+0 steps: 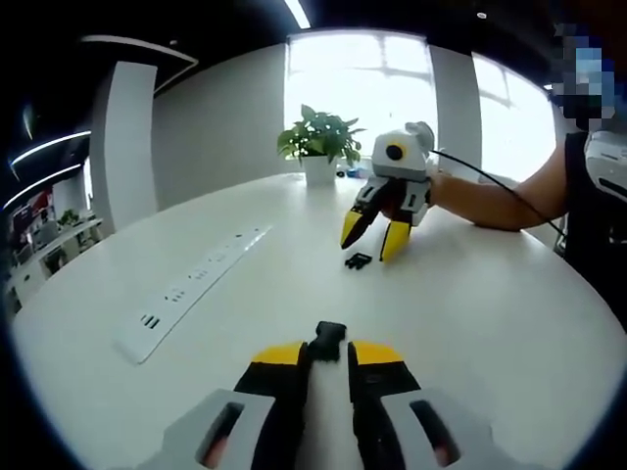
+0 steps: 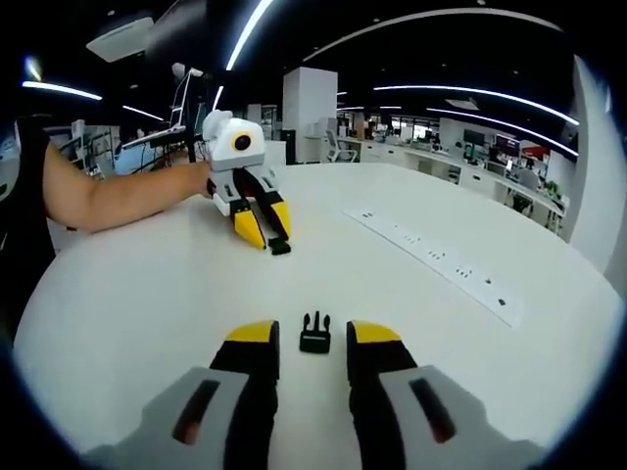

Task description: Snap the two parts of the plastic buckle together until the buckle closes and remains connected.

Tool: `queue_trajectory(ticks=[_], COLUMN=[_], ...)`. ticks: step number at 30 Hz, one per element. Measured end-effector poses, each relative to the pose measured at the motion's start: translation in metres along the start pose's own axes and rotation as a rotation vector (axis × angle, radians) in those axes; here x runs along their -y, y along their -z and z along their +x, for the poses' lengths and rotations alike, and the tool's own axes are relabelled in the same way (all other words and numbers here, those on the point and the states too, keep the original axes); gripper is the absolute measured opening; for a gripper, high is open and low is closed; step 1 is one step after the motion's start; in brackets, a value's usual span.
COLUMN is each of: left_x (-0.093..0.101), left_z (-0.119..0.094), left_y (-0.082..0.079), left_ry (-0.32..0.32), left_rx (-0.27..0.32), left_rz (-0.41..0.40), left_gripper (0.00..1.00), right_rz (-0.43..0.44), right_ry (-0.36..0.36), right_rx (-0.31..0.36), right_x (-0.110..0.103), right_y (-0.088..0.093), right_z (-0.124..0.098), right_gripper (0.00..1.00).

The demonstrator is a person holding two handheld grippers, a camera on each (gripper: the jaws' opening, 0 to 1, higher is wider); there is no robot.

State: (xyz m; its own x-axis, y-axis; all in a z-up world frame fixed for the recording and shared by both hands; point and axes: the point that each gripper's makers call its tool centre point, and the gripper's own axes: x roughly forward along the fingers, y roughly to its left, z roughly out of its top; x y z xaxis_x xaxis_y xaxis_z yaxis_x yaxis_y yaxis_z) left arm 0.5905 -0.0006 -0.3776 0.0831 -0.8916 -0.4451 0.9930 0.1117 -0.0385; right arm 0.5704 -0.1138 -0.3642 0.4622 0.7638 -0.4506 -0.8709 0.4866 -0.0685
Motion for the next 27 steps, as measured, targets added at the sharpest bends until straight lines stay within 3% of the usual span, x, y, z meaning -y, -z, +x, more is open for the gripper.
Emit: queue_trajectory(ticks=[27], left_x=[0.0], left_z=[0.0032], left_y=[-0.0008], left_ry=[-0.007], left_rx=[0.0], left_rz=[-0.006], left_gripper=[0.14], right_rz=[0.055], right_ry=[-0.004], right_rx=[0.02], right_x=[0.003], right_y=[0.0067], right_z=[0.0055], right_gripper=[0.23])
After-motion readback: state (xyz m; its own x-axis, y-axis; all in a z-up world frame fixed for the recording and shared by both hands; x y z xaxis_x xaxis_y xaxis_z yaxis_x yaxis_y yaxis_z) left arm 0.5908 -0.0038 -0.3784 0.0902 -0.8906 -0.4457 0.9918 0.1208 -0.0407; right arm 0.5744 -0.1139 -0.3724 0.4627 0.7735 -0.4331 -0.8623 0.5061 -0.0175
